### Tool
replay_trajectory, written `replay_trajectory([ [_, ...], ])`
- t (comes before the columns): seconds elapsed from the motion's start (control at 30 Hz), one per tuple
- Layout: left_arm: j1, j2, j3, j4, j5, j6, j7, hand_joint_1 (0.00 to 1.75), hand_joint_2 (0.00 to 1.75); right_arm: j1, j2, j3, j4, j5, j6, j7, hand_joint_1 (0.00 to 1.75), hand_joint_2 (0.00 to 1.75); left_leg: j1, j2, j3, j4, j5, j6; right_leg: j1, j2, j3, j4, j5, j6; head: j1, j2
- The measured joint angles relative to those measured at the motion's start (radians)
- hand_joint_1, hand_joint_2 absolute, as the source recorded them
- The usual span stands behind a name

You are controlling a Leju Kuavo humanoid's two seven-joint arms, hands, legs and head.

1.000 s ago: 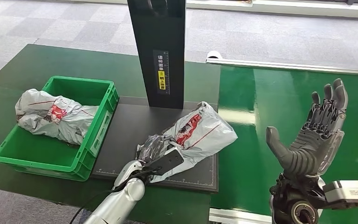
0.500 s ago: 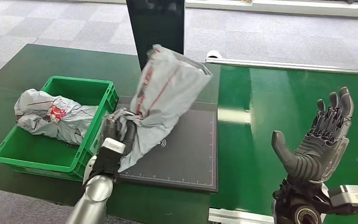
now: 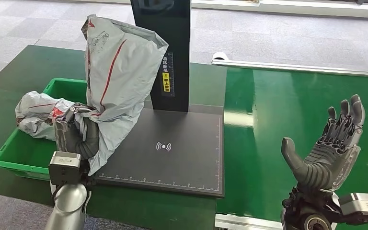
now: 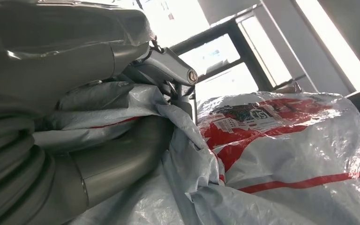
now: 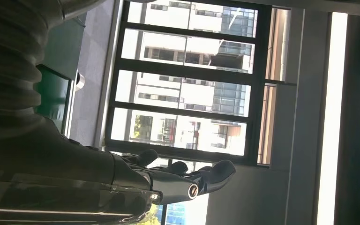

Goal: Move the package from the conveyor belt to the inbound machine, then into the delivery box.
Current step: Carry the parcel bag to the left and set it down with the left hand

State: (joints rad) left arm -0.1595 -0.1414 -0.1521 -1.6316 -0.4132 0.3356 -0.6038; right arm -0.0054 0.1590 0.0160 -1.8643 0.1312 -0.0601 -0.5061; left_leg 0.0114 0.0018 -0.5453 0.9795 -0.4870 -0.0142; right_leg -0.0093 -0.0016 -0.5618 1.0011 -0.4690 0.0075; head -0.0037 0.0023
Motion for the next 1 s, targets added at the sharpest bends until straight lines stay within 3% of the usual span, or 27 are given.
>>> replay_trajectory([
  [0.23,0.014,0.037,0.135,0.001,-0.192,0.191,0.100,1.75,1.75,0.045,-0.005,-0.003,-0.006,-0.010,-0.005,-0.018,0.00,1.75,0.001,0.000,0.000,0.000,0.000,0.000,0.001,0.000,-0.001,0.000,0.000,-0.001,0.000,0.000],
  [0.57,-0.043,0.093,0.411,0.252,-0.718,0.135,0.610,1.75,1.75,0.068,0.004,-0.006,-0.023,0.036,0.036,0.012,0.00,1.75,0.001,0.003,0.001,-0.001,0.000,0.000,0.001,0.002,0.000,0.000,0.000,-0.001,0.000,0.000],
  [0.8,-0.056,0.094,0.491,0.310,-0.732,0.132,0.648,1.75,1.75,0.064,0.010,-0.004,-0.018,0.050,0.040,0.032,0.00,1.75,0.001,0.002,0.000,0.000,0.000,0.000,0.001,0.001,-0.001,0.000,0.000,-0.001,0.000,0.000],
  [0.83,-0.059,0.094,0.496,0.315,-0.732,0.132,0.649,1.40,1.75,0.063,0.010,-0.003,-0.017,0.051,0.040,0.033,0.00,1.75,0.001,0.002,0.000,0.000,0.000,0.000,0.001,0.001,-0.001,0.000,0.000,-0.001,0.000,0.000],
  [0.93,-0.067,0.094,0.503,0.328,-0.721,0.128,0.643,0.10,1.75,0.062,0.010,-0.003,-0.015,0.051,0.038,0.037,0.00,1.75,0.001,0.002,0.000,0.000,0.000,0.000,0.001,0.001,-0.001,0.000,0.000,-0.001,0.000,0.000],
  [1.0,-0.072,0.093,0.503,0.335,-0.695,0.127,0.625,0.00,1.75,0.061,0.010,-0.003,-0.013,0.051,0.037,0.039,0.00,1.75,0.001,0.002,0.000,0.000,0.000,0.000,0.001,0.001,0.000,0.000,0.000,-0.001,0.000,0.000],
])
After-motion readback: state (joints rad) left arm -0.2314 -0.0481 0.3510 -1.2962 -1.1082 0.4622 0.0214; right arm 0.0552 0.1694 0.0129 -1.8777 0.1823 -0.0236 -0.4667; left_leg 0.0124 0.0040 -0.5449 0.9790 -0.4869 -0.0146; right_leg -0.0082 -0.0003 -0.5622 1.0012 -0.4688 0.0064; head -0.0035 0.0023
